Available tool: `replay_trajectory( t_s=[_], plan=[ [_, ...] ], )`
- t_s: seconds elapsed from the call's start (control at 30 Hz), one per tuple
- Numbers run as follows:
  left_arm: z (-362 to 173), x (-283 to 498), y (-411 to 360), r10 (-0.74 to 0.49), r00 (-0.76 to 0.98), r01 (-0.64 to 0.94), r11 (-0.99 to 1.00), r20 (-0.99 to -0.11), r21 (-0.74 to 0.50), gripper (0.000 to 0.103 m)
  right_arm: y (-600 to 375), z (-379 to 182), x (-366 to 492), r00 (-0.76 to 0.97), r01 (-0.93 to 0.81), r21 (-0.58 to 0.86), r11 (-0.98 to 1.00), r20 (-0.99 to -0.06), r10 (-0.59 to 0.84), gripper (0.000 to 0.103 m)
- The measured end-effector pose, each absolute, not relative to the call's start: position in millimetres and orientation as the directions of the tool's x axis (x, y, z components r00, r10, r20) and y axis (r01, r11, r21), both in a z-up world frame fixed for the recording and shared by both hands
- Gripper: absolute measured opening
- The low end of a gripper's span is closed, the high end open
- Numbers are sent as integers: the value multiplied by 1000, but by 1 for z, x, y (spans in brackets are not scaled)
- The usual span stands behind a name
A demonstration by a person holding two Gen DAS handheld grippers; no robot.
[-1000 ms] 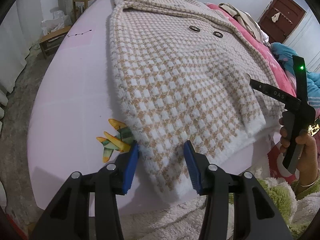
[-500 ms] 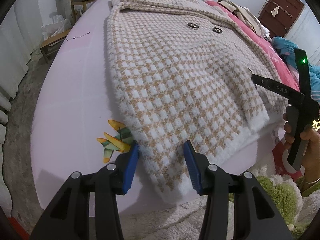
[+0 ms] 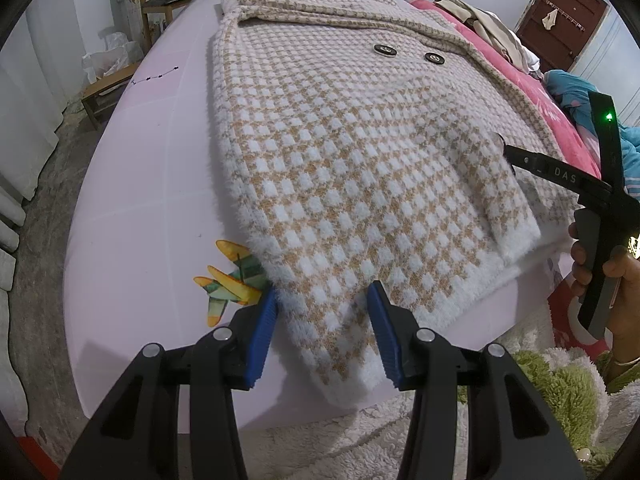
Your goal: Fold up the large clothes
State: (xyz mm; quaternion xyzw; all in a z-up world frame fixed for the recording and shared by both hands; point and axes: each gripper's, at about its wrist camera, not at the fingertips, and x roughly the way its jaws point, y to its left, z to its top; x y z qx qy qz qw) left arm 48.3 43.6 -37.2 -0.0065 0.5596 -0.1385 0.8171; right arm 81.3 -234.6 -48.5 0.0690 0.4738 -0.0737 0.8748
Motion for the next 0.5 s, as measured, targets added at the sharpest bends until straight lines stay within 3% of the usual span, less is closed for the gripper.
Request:
replay_trajectory(
  t_s=[0.5],
  plan=[
    [-40,50,43,-225,333,224,962,-916,-155,45,-241,-43,76,542,169,95,981,-840,-12,95]
  ],
)
